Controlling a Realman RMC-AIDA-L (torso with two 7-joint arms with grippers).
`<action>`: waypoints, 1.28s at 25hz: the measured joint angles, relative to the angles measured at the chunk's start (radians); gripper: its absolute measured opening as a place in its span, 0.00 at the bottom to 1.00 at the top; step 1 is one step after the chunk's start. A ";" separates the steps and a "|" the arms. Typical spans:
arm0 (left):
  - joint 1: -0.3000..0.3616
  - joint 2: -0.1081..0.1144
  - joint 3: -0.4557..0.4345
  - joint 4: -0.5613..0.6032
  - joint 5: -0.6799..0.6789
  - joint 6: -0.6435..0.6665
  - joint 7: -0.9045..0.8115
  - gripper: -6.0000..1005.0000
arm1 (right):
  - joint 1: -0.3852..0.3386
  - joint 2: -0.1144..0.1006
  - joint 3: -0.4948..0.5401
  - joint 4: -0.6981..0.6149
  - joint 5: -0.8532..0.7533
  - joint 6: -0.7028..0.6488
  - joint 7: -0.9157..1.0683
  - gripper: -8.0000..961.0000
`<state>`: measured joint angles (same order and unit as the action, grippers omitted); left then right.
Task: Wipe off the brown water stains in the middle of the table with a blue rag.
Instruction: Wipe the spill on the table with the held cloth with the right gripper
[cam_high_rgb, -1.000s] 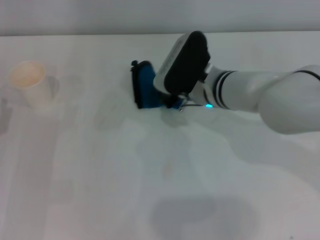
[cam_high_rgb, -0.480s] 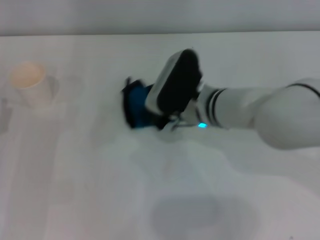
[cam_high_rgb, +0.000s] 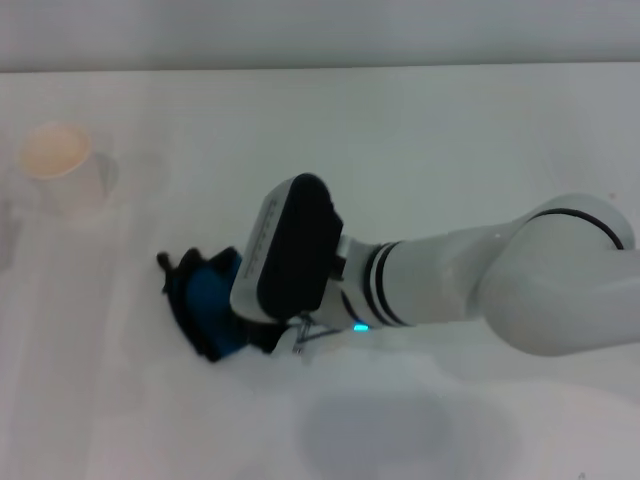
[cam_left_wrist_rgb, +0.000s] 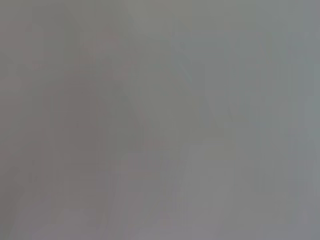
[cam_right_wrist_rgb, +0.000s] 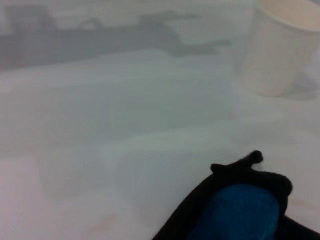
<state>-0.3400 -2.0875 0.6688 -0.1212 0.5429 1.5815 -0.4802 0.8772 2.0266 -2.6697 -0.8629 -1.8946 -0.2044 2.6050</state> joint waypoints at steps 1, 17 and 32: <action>0.005 0.000 0.000 0.000 -0.001 0.005 0.000 0.86 | -0.001 0.000 0.003 -0.017 -0.005 -0.022 0.000 0.07; 0.010 0.002 -0.003 0.010 -0.006 0.022 0.000 0.86 | -0.171 -0.010 0.363 -0.097 -0.292 -0.321 -0.048 0.07; 0.007 0.005 -0.006 0.012 -0.008 0.022 0.000 0.86 | -0.212 -0.021 0.663 -0.035 -0.503 -0.413 -0.051 0.07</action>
<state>-0.3328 -2.0828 0.6625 -0.1091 0.5352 1.6033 -0.4801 0.6655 2.0055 -2.0072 -0.8984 -2.3980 -0.6171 2.5536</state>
